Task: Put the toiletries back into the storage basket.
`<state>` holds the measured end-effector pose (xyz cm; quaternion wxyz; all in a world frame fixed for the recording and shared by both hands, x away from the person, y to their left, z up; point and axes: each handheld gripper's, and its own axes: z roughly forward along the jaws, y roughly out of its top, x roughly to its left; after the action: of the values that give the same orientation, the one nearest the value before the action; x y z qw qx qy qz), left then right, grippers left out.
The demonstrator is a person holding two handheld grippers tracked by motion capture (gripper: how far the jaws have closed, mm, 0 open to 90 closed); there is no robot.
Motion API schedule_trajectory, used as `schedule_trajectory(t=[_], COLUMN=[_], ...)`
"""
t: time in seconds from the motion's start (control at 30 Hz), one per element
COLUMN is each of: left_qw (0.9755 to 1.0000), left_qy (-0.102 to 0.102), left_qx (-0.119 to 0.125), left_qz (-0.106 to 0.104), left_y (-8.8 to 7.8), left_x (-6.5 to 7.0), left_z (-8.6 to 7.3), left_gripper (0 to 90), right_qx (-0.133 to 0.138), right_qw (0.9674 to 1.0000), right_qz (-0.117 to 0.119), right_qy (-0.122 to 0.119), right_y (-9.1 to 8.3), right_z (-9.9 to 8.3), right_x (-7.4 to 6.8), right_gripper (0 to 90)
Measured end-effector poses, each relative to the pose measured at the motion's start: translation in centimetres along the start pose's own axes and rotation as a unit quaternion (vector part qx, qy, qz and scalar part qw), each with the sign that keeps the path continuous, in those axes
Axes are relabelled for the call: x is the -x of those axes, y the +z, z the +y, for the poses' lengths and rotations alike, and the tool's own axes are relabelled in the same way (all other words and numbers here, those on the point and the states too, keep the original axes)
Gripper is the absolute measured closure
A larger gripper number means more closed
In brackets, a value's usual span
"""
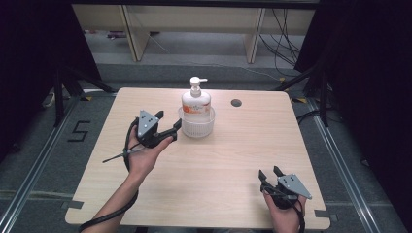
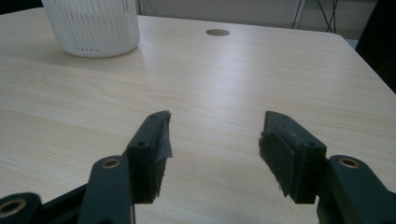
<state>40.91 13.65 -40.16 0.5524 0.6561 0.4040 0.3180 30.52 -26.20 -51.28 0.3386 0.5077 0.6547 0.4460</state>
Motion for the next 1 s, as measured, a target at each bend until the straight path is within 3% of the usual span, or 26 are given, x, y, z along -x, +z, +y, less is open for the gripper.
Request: schedule_trajectory(t=[0.07,0.13,0.17,0.23,0.27,0.3,0.47,0.5,0.53,0.57,0.6,0.63,1.0], left_qw=[1.0000,1.0000,1.0000,1.0000,1.0000,1.0000,0.9999,0.9999,0.9999,0.9999,0.9998,0.9997,0.9996], left_qy=[0.002,0.001,0.000,-0.001,-0.002,-0.001,0.002,0.001,0.003,0.004,0.007,0.008,0.010], left_qx=[-0.004,-0.004,-0.006,-0.006,-0.006,-0.006,-0.008,-0.008,-0.012,-0.014,-0.015,-0.017,-0.018], left_qz=[0.001,0.002,0.004,0.004,0.006,0.006,0.006,0.006,0.008,0.009,0.010,0.012,0.020], left_y=[-0.4,-0.7,-0.8,-1.0,-1.2,-1.2,-1.9,-2.1,-2.3,-2.5,-2.7,-3.0,-5.1], left_x=[-0.2,-0.4,-0.5,-0.7,-0.7,-0.8,-1.3,-1.4,-1.6,-1.7,-1.9,-2.0,-3.2], left_z=[-0.4,-0.8,-1.0,-1.3,-1.5,-1.6,-2.5,-2.7,-3.0,-3.3,-3.6,-4.0,-7.3], left_gripper=[29.3,29.3,29.3,29.4,29.4,29.4,29.4,29.3,29.3,29.3,29.3,29.2,29.2], right_qx=[0.014,0.009,0.004,0.001,-0.005,0.003,0.006,0.004,-0.002,0.002,0.013,0.007,0.006], right_qw=[0.9998,1.0000,0.9999,1.0000,0.9999,1.0000,1.0000,0.9999,1.0000,1.0000,0.9999,1.0000,1.0000], right_qz=[-0.005,0.000,-0.002,0.005,-0.004,-0.003,0.001,-0.004,-0.002,-0.001,-0.004,0.001,0.003], right_qy=[-0.010,0.000,-0.013,-0.003,0.011,-0.008,-0.005,-0.013,0.008,0.006,-0.011,-0.001,-0.002], right_y=[0.1,0.1,0.0,0.1,-0.1,0.1,0.1,0.0,-0.1,0.0,0.1,0.1,0.1], right_z=[0.0,0.0,0.0,0.0,0.0,0.0,0.0,0.0,0.0,0.0,0.0,0.0,0.0], right_x=[0.2,0.0,0.2,0.0,-0.2,0.1,0.1,0.2,-0.1,-0.1,0.2,0.0,0.0], right_gripper=[42.8,42.8,42.8,42.8,42.8,42.8,42.7,42.7,42.7,42.8,42.7,42.7,42.6])
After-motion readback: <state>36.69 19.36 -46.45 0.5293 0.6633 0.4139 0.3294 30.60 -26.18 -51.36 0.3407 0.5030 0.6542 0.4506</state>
